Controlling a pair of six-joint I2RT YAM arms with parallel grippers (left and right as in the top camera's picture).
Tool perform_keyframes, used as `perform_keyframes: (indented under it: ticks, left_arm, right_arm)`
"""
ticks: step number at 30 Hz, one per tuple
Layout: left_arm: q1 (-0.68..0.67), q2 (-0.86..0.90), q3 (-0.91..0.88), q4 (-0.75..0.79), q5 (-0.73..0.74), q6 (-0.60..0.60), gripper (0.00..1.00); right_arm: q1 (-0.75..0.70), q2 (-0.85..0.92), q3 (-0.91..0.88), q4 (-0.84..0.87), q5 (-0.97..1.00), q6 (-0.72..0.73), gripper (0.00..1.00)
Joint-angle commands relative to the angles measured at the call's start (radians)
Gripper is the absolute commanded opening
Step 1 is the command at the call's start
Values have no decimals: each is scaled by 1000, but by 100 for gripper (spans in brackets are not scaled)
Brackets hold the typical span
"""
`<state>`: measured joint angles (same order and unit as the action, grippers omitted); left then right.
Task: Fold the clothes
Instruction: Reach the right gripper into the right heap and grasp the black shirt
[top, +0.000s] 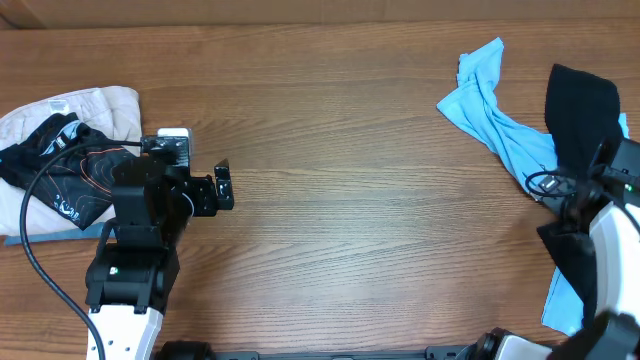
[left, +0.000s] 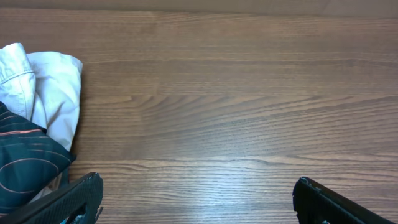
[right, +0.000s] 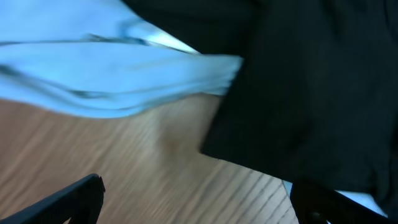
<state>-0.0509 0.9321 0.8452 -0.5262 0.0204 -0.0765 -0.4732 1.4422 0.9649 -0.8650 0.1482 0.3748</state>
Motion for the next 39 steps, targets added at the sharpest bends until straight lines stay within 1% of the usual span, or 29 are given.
perform_keyframes:
  ticks: [1,2,6,10,17,19,22,24,30,34,38,39]
  left_arm:
    - [-4,6,29,7,13,-18,100]
    - [-4,10,29,7,13,-18,100]
    - [-4,10,29,7,13,-18,100]
    - [-4,10,29,7,13,-17,100]
    - [-4,10,29,7,13,-17,100]
    - [-4,10,29,7,14,-18,100]
    - [-4,10,29,7,14,-18,100]
    - [-4,10,29,7,13,-17,100]
    - [-4,10,29,7,13,-18,100]
    - [-4,10,29,7,13,-17,100]
    - [-4,10,29,7,13,-17,100]
    - [-4,10,29,7,13,-17,100]
  right_arm:
    - [-14,70,5,9,18,42,100]
    - [-15,116,5,27,41,50,100]
    - [-15,183,5,54,89,75,100]
    - [-15,218,5,87,131,95,99]
    - [-15,274,5,120,132,102,96]
    - [-15,296,5,122,132,102,95]
    - [-15,315,5,123,132,102,86]
    - [-16,322,5,124,132,102,83]
    - [-16,323,5,123,132,101,57]
    - [-16,323,5,122,132,102,33]
    - [-16,319,6,119,132,101,4]
    - [-16,316,10,111,131,101,4]
